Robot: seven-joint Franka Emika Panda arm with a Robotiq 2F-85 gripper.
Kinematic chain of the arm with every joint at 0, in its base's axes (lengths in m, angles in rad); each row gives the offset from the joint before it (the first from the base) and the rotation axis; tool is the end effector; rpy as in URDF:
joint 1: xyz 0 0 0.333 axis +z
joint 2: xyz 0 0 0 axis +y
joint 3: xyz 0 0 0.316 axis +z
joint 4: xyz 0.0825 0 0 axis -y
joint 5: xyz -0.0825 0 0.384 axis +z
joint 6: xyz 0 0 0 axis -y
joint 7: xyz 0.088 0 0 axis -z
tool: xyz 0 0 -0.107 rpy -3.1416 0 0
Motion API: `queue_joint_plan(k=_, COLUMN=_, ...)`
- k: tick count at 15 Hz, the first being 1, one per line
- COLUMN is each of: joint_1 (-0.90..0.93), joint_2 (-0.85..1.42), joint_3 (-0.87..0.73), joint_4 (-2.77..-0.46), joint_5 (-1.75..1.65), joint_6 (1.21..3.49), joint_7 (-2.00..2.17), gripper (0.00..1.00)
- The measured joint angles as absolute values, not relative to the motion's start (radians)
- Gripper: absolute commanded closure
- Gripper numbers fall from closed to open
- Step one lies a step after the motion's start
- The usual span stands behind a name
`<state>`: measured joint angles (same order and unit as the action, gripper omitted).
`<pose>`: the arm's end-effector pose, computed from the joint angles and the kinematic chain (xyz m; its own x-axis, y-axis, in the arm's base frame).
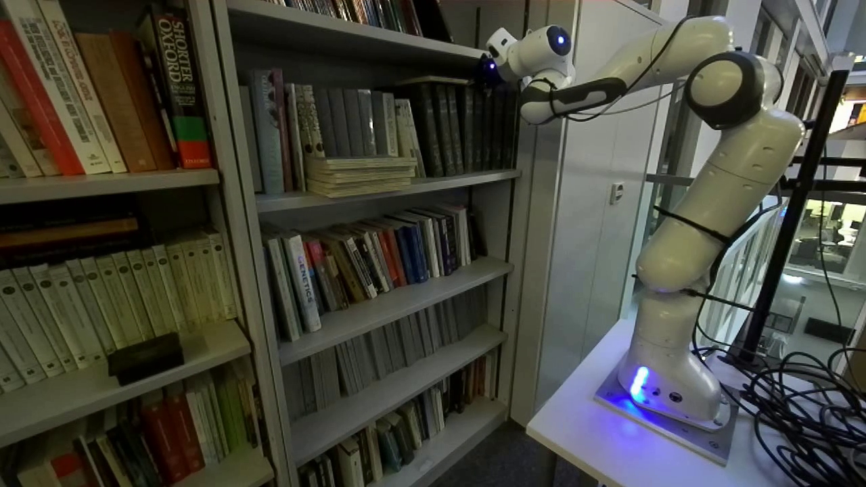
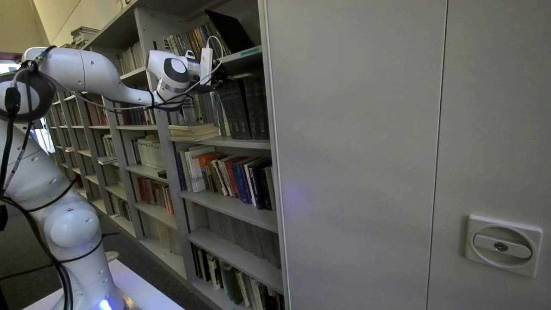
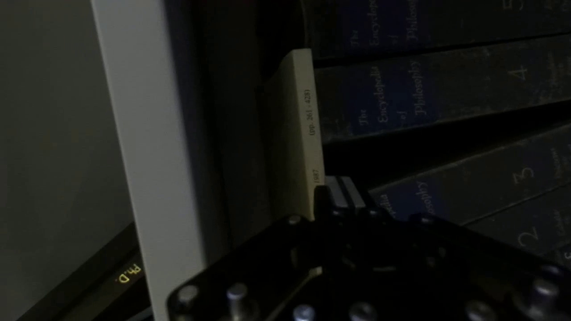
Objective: Pick up the book on top of the pile of books on the bookshelf and then put it on top of the books that are arranged on the shelf
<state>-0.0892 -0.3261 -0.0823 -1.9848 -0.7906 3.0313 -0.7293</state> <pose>0.4877 -0.0389 0.7509 0.2502 0.9659 0.0664 0.1460 -0.1054 0.9837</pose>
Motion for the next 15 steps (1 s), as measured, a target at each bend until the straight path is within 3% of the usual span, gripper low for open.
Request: queue_joint_plan(k=15, joint_1=-0.172, joint_2=-0.303, joint_3=0.002, joint_4=-1.965, joint_5=-0.819, joint_6=3.031, joint_7=-0.699, gripper=1.00)
